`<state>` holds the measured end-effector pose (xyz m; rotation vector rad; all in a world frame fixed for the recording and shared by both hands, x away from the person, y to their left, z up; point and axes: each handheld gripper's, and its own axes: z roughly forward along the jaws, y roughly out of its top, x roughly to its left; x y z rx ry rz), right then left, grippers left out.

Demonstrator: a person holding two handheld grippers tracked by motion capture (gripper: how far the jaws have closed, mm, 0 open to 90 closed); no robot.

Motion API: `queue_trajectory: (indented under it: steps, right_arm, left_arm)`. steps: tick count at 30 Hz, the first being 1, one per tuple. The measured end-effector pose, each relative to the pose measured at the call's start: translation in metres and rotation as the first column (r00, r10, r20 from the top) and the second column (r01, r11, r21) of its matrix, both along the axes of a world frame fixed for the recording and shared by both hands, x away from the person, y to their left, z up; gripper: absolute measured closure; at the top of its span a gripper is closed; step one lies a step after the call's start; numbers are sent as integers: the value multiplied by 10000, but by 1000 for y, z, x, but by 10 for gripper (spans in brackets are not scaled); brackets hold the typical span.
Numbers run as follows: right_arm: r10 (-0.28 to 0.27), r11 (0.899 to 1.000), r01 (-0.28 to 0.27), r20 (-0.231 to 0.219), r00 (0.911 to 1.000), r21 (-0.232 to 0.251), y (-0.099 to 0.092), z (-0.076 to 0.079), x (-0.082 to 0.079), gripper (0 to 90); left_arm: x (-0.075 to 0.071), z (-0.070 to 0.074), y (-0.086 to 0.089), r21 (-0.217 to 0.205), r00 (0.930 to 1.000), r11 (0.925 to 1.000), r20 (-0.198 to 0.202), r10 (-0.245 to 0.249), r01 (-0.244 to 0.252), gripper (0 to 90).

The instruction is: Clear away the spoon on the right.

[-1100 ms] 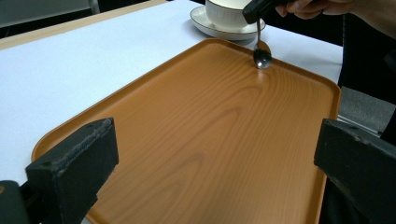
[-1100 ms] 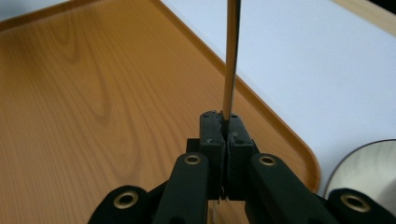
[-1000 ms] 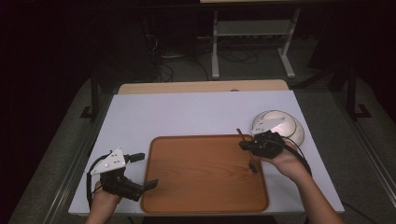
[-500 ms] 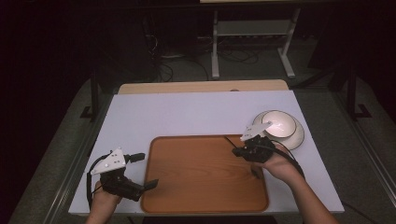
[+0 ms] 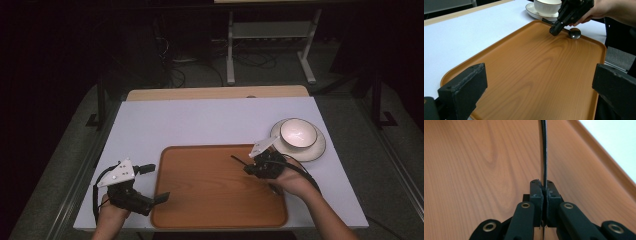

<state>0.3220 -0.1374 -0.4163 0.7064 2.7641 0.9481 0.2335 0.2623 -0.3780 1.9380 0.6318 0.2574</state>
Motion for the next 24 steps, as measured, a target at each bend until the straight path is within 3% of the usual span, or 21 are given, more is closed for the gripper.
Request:
queue_trajectory:
  steps: [7, 17, 24]
  right_arm:
    - [278, 9988, -284, -153, 9995, -394, 4, -6, 0, 844]
    - [353, 9983, -366, -282, 9990, -452, 0, -10, 2, 799]
    - [414, 9987, -423, -319, 9986, -291, 2, -10, 0, 638]
  left_arm:
    - [0, 0, 0, -3, 10000, 10000, 15, 17, -17, 0]
    - [2, 0, 1, -66, 9998, 9998, 10, 203, -203, 0]
    - [1, -1, 1, 36, 9999, 9999, -8, 141, -141, 0]
